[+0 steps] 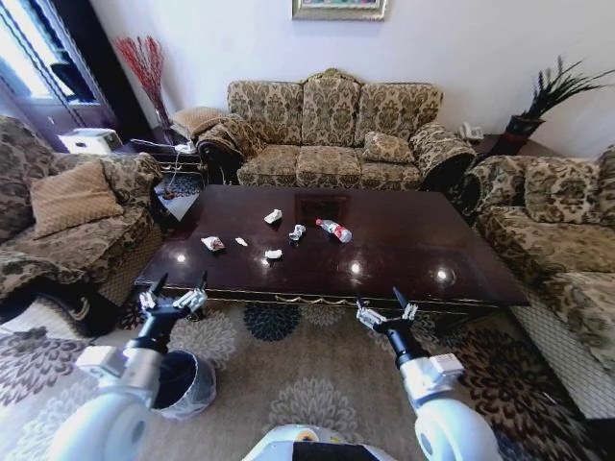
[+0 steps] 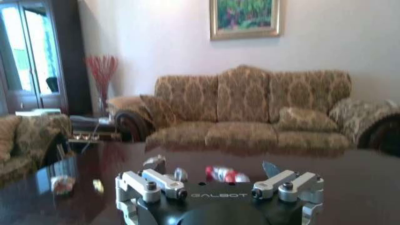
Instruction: Move to the front of the table and place the trash on the table into the trash bin.
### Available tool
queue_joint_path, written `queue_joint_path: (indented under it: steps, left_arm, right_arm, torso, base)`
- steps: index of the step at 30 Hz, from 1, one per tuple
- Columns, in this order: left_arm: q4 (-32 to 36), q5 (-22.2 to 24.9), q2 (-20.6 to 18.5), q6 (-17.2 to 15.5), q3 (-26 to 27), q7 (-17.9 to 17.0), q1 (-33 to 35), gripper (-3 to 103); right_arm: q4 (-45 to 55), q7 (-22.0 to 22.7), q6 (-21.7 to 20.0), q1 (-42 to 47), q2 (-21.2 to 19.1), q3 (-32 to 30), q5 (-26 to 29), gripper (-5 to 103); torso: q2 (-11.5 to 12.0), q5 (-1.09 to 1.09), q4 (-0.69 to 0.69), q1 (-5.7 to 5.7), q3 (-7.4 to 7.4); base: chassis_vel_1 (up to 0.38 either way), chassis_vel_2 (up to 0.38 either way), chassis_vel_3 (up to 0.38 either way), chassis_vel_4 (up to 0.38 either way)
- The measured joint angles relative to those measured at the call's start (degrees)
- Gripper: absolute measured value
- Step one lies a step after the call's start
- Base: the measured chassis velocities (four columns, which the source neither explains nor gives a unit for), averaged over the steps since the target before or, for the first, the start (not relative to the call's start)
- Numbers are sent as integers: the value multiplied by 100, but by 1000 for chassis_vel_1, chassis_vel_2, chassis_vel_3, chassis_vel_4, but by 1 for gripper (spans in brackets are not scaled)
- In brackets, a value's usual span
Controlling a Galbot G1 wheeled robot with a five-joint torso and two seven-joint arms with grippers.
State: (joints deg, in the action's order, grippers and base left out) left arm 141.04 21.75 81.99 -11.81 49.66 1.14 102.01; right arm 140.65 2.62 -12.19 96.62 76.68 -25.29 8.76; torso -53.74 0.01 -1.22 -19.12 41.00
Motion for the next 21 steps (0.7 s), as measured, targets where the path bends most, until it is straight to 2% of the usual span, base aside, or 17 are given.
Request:
queue_joint_path:
  steps: [3, 4, 7, 9, 11, 13, 21]
  left_arm:
    - [-9, -608, 377, 4, -335, -26, 115, 98]
    - [-9, -608, 377, 4, -335, -26, 115, 98]
    - [-15, -1143, 718, 4, -640, -48, 214, 97]
    - [59, -1162, 843, -83, -781, 8, 205, 97]
    - [191, -1119, 1020, -241, -922, 126, 123, 97]
    - [203, -1115, 1038, -250, -918, 143, 109, 94]
    - [216, -1337, 1043, -123, -936, 158, 113, 98]
  right_arm:
    - [199, 1, -4, 69, -86, -93, -24, 100]
    - [199, 1, -4, 69, -86, -93, -24, 100]
    - [193, 8, 13, 123, -108, -188, -66, 100]
    - [157, 8, 19, 133, -105, -212, -91, 100]
    - [73, 37, 35, 132, -107, -227, -131, 100]
    - [47, 45, 42, 126, -113, -228, -131, 100]
    - [43, 9, 25, 76, -47, -165, 83, 100]
  torso:
    - [0, 0, 0, 0, 0]
    - [0, 0, 0, 0, 0]
    - [0, 1, 0, 0, 0]
    - [0, -1, -3, 0, 0]
    - [0, 1, 1, 0, 0]
    - [0, 3, 1, 0, 0]
    - [0, 1, 0, 0, 0]
  base:
    - [0, 0, 0, 0]
    - [0, 0, 0, 0]
    - [0, 0, 0, 0]
    - [0, 0, 0, 0]
    - [0, 0, 0, 0]
    - [0, 0, 0, 0]
    - [0, 0, 0, 0]
